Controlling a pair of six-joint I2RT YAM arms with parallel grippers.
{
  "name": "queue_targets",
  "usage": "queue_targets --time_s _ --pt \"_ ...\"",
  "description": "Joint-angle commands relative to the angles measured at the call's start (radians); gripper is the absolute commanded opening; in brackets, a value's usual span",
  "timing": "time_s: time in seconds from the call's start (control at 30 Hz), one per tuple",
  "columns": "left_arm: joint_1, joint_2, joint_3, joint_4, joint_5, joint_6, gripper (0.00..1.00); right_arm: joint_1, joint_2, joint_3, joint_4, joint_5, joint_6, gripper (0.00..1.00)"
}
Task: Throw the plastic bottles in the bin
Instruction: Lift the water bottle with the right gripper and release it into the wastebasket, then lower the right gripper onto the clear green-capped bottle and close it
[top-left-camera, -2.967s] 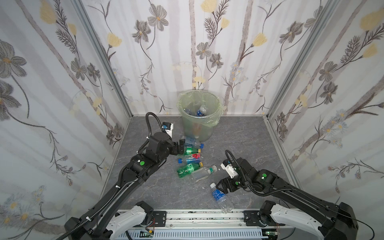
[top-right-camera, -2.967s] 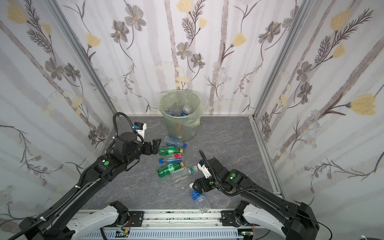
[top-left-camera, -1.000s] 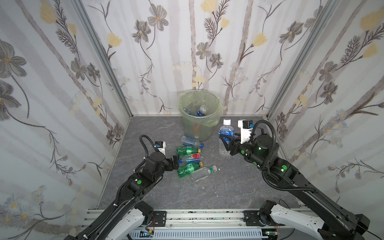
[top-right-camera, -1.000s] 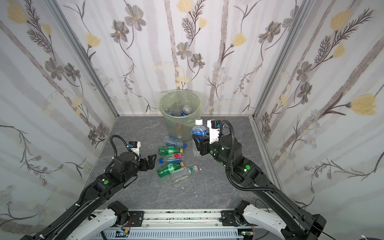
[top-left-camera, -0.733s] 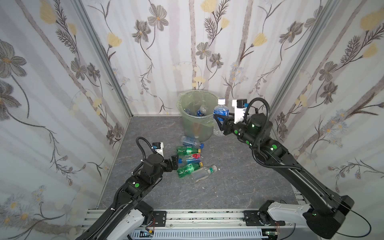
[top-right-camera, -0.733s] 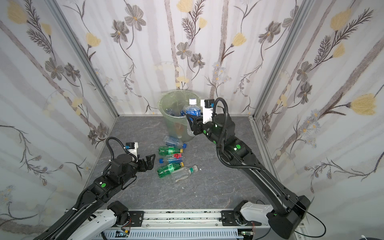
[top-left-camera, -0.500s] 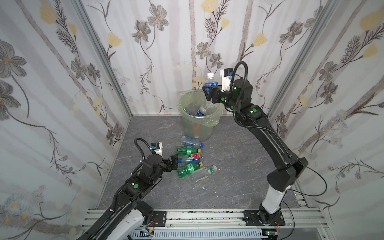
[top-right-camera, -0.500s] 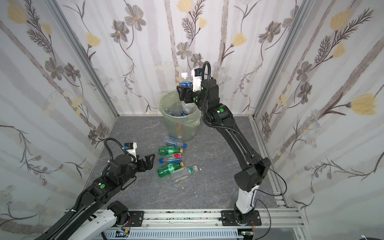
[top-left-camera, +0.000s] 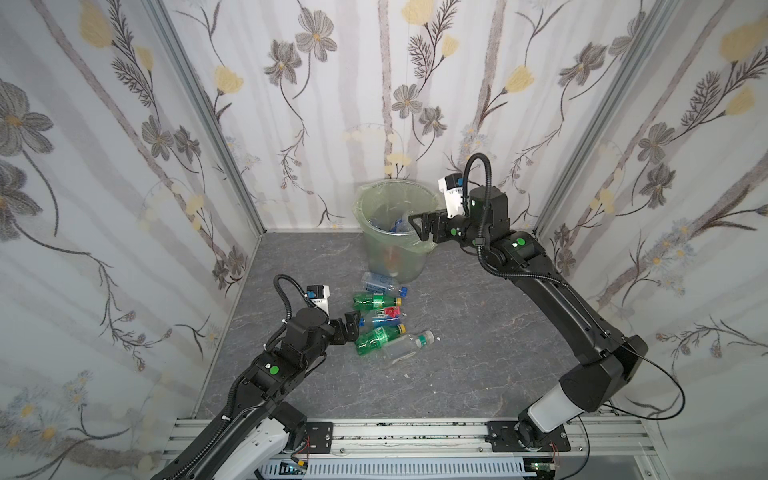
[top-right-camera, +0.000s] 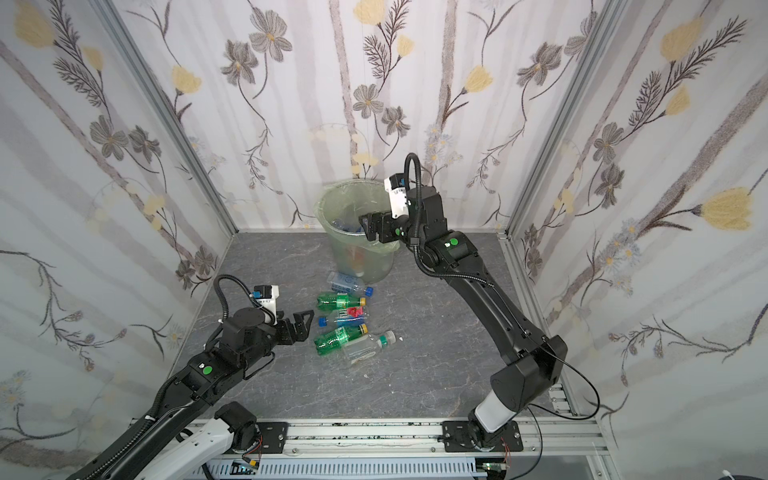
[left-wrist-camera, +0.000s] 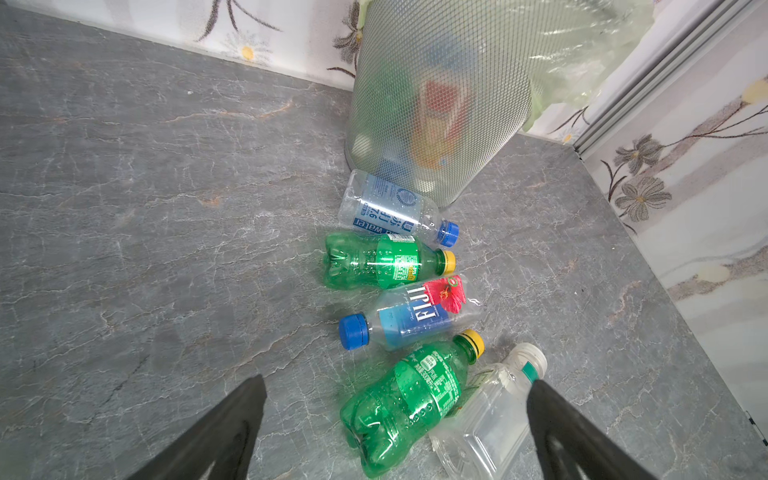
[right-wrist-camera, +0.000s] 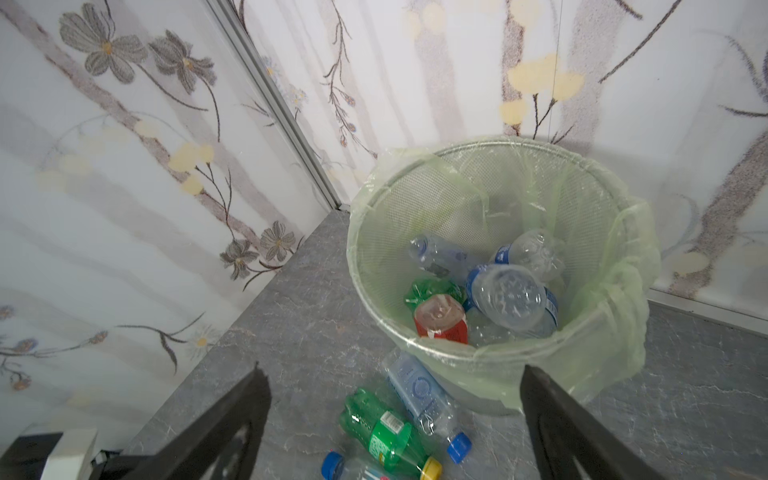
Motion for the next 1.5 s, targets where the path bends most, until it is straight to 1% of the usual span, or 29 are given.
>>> queue_targets --time_s 0.0,0.07,0.17,0.27,0.33,0.4,0.5,0.63,0.83,0.93,0.97,1.27,1.47 --pt "0.001 0.004 0.010 0.021 0.009 0.015 1.00 0.014 -0.083 -0.140 0.036 -0.056 -0.131 0.93" --pt "0.001 0.003 0.009 0.020 0.007 0.020 1.00 0.028 -0.139 -0.232 0.009 -0.035 -0.163 0.93" --pt "0.001 0.001 0.008 0.020 0.008 0.028 1.00 0.041 -0.185 -0.334 -0.062 -0.022 -0.170 0.88" --pt "0.001 0.003 0.004 0.020 0.023 0.047 1.00 0.101 -0.236 -0.452 -0.083 0.026 -0.236 0.88" --pt "0.002 0.003 0.004 0.021 0.033 0.066 1.00 0.152 -0.256 -0.527 -0.064 -0.006 -0.294 0.89" --pt "0.003 0.006 0.007 0.020 0.018 0.080 1.00 0.196 -0.253 -0.574 -0.051 -0.026 -0.357 0.89" --pt "0.004 0.018 0.022 0.019 0.022 0.099 1.00 0.227 -0.222 -0.621 -0.051 -0.093 -0.493 0.89" --pt "0.004 0.017 0.030 0.019 0.033 0.102 1.00 0.250 -0.157 -0.637 -0.046 -0.054 -0.600 0.90" --pt "0.006 -0.020 0.017 0.018 0.032 0.085 1.00 0.260 -0.007 -0.595 -0.088 -0.116 -0.708 0.89" --pt "0.006 -0.046 0.006 0.018 0.028 0.074 1.00 0.263 0.038 -0.593 -0.084 -0.104 -0.739 0.90" --pt "0.005 -0.054 0.003 0.017 0.027 0.072 1.00 0.294 0.052 -0.586 -0.093 -0.108 -0.747 0.90" --pt "0.006 -0.100 -0.024 0.008 0.021 0.054 1.00 0.323 0.152 -0.573 -0.111 -0.072 -0.755 0.90" --pt "0.005 -0.103 -0.025 0.005 0.024 0.057 1.00 0.348 0.171 -0.574 -0.089 -0.062 -0.741 0.90"
